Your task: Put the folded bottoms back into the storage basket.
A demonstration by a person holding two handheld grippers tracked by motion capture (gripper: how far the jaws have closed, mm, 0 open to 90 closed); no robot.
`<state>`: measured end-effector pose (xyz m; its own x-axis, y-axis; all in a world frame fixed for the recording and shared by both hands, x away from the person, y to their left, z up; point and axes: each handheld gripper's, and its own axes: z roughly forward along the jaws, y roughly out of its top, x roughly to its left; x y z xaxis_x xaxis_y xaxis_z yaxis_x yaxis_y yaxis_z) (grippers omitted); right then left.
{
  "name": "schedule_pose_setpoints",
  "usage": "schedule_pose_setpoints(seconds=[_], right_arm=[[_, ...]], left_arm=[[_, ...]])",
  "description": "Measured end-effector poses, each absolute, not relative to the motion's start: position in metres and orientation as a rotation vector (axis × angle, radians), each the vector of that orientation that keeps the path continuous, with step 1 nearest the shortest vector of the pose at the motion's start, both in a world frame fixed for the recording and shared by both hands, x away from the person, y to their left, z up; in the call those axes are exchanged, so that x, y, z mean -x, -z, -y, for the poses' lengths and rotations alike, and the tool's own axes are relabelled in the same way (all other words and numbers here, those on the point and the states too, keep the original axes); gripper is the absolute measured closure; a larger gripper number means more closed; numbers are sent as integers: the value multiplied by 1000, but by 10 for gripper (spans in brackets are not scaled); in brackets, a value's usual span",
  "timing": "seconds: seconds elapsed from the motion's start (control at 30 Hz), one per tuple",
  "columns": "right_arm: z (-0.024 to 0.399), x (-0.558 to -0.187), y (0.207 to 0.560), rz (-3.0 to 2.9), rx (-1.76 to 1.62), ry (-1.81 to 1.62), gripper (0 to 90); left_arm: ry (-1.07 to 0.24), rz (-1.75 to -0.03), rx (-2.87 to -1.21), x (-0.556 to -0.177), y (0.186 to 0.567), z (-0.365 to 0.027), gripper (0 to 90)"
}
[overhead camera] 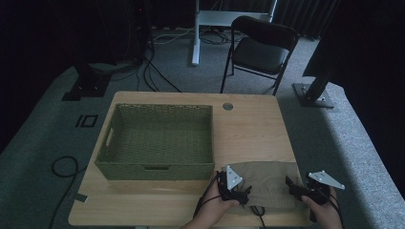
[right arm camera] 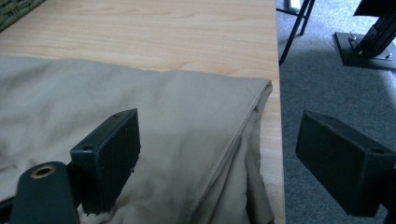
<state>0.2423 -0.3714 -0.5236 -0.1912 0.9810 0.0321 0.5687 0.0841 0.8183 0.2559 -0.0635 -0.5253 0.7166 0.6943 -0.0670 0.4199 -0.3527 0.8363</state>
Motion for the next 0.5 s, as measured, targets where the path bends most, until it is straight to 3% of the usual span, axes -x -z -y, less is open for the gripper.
schedule_pose_setpoints(seconds=[0.23, 0.5], right_arm=[[371, -245, 534, -1846, -1560, -951, 137], [367, -248, 546, -1901, -1594, -938, 143]], left_arm=[[-419, -948, -1976, -257, 541, 64, 162], [-329, -1075, -1942, -263, 549, 63, 154]])
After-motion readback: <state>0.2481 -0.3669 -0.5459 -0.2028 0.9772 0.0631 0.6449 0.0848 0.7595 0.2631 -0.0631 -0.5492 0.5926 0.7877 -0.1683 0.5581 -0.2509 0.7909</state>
